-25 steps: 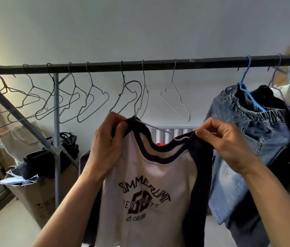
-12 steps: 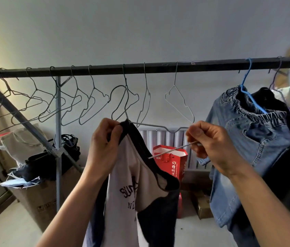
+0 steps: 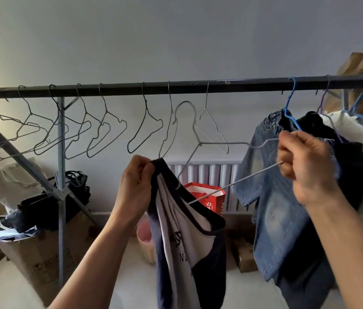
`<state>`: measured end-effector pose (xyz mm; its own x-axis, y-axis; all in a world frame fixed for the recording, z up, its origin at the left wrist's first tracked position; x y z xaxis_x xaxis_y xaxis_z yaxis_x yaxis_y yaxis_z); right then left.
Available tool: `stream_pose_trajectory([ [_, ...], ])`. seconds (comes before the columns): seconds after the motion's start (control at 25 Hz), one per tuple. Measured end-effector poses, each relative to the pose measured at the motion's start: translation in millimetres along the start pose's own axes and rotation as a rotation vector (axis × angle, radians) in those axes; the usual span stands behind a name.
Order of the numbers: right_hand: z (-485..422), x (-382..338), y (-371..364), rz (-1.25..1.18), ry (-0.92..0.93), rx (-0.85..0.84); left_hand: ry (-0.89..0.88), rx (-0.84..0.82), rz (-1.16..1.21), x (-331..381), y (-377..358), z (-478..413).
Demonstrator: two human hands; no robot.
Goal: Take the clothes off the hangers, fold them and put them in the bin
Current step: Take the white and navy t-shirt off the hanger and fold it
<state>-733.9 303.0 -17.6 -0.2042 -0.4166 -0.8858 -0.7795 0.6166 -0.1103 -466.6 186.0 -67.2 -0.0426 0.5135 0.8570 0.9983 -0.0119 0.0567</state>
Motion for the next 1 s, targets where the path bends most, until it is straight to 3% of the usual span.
stream_pose_trajectory([
  [0.24,-22,-21,51,0.334,0.11,0.328,-0.026,-0.122,-0.062,4,-23,8],
  [0.6,-49,-35,74,0.578,0.124,0.613,-0.05,-0.207,-0.194,19,-25,-12],
  [1.0,-102,10,-23,0.566,0.103,0.375,-0.083,-0.159,-0.191,23,2,-25],
])
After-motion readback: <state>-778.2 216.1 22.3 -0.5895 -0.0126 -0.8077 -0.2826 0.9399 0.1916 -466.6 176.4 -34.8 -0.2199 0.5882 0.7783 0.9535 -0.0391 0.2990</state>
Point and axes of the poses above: each hand's wrist, its own z-axis away from the middle knuckle, its own y-axis out of the back of the hand, x = y × z, the point moved 2 cm from there along -z, towards the middle knuckle, and after that the axes turned 10 degrees about z, right-handed, at the moved point
